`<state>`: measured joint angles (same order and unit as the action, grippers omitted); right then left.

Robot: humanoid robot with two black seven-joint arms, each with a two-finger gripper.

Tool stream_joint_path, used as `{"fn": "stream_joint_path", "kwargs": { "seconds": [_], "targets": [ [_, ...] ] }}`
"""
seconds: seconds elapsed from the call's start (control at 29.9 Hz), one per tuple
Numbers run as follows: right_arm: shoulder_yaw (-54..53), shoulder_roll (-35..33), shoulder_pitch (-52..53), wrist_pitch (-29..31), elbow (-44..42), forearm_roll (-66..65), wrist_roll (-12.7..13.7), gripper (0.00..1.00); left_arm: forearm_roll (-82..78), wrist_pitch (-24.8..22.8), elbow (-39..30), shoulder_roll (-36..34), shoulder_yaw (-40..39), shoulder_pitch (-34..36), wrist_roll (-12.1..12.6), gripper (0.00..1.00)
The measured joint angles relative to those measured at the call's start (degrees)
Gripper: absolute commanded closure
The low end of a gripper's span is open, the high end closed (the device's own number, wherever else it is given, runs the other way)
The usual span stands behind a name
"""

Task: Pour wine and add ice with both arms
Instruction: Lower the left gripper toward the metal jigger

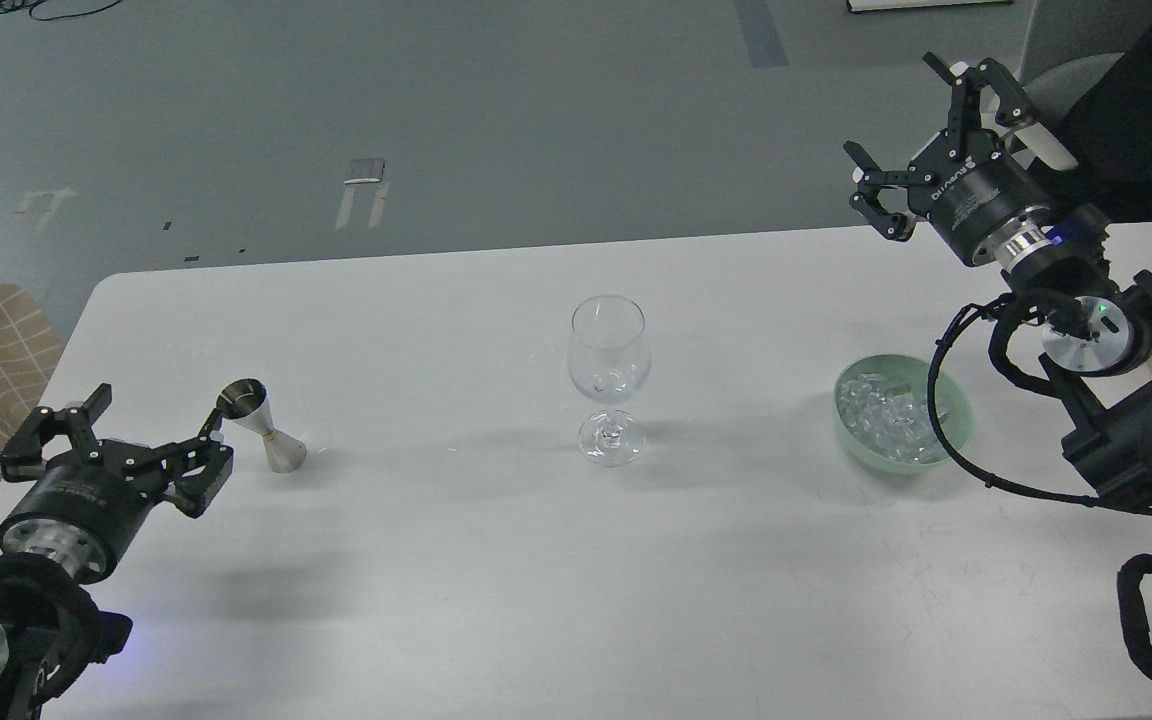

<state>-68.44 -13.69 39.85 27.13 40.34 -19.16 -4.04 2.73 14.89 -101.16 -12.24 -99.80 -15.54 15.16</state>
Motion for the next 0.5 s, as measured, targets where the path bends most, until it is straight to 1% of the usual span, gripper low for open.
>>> {"fn": "stream_joint_path", "kwargs": {
  "seconds": [0.1, 0.17, 0.27, 0.5],
  "targets": [
    [0.0, 0.1, 0.0, -0.5, 0.0, 0.0, 0.0, 0.0, 0.0, -1.4, 0.0, 0.7, -0.3, -1.5, 1.0, 0.02],
    [0.0, 0.2, 0.0, -0.5, 0.0, 0.0, 0.0, 0.0, 0.1, -2.6, 0.0, 1.2, -0.4, -2.4, 1.3, 0.02],
    [0.1, 0.2, 0.0, -0.7, -0.1, 0.0, 0.0, 0.0, 0.1, -3.7, 0.0, 3.3, -0.4, -3.7, 1.3, 0.02],
    [0.2, 0.4, 0.0, -1.5, -0.2, -0.1, 0.2, 0.0, 0.0, -4.1, 0.0, 8.3, 0.1, -4.5, 0.9, 0.02]
  ]
}}
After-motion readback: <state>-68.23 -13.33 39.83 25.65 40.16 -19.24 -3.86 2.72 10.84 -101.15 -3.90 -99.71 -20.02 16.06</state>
